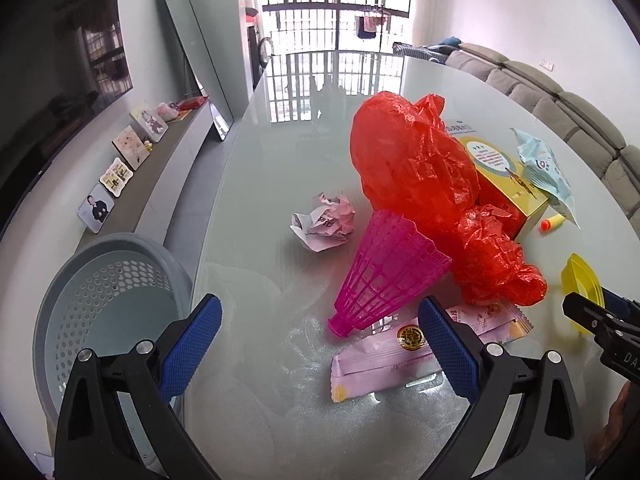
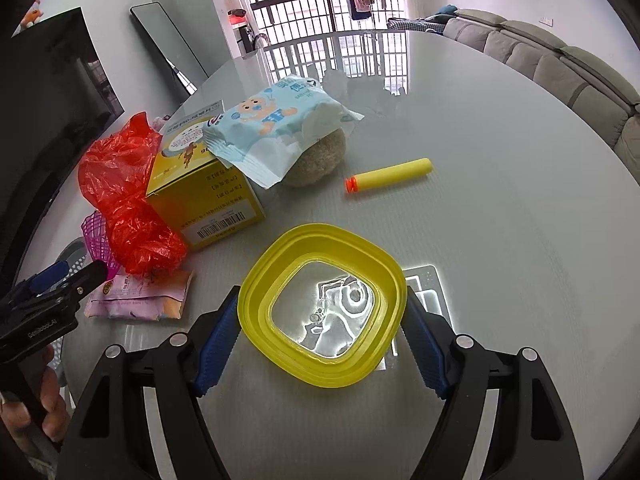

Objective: Collect trash
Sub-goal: 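Grasp the pink mesh shuttlecock with the left gripper while the right holds the yellow container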

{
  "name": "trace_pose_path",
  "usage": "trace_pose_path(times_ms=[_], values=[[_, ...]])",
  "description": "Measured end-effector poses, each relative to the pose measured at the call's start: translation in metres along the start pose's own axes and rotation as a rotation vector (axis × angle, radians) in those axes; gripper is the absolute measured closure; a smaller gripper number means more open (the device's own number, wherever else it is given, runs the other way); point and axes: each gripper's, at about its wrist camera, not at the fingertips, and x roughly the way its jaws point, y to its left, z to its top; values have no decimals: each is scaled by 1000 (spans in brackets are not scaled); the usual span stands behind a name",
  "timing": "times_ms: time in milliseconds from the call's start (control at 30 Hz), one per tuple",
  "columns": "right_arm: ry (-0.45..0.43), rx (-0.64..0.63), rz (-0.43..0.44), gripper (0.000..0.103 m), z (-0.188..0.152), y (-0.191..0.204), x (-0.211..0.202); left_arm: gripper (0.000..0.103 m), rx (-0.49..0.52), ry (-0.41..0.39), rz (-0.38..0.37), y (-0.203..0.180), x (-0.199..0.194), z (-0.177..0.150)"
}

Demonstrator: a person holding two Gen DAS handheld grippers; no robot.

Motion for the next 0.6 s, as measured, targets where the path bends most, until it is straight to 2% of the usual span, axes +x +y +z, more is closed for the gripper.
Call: trace_pose_path(times_ms=[167,333,533,600], values=[[1,1,1,29,-2,-1,-3,8,-3,-6,-24,1,11,5],[8,-2,8,29,7,10,5,45,10,-2,-53,0,16,8],[15,-6,17,29,9,11,7,75,5,2,-78,0,12,3],[14,-8,20,29,9,13,6,80,0,6,-85,1,11,1]])
